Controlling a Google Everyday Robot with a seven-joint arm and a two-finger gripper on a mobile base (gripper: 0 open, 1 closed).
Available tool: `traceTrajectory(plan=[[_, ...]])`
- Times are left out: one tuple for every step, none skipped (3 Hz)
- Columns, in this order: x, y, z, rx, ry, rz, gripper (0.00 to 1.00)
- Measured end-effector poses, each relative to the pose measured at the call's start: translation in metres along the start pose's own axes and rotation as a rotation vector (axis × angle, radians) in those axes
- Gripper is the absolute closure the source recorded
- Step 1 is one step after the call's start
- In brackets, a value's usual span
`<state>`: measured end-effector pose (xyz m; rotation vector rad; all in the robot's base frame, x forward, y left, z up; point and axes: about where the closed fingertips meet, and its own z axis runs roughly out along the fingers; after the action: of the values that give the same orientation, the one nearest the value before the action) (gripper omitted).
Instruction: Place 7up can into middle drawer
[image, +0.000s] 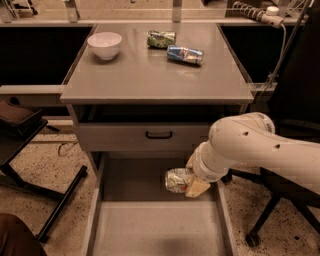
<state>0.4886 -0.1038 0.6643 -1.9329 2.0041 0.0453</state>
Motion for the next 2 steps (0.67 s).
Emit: traceTrajectory(plan=[[-0.007, 0.02, 0.057, -0.032, -0.046, -0.031, 1.0], [-0.025, 0.018, 0.129, -0.028, -0.149, -0.019, 1.0]])
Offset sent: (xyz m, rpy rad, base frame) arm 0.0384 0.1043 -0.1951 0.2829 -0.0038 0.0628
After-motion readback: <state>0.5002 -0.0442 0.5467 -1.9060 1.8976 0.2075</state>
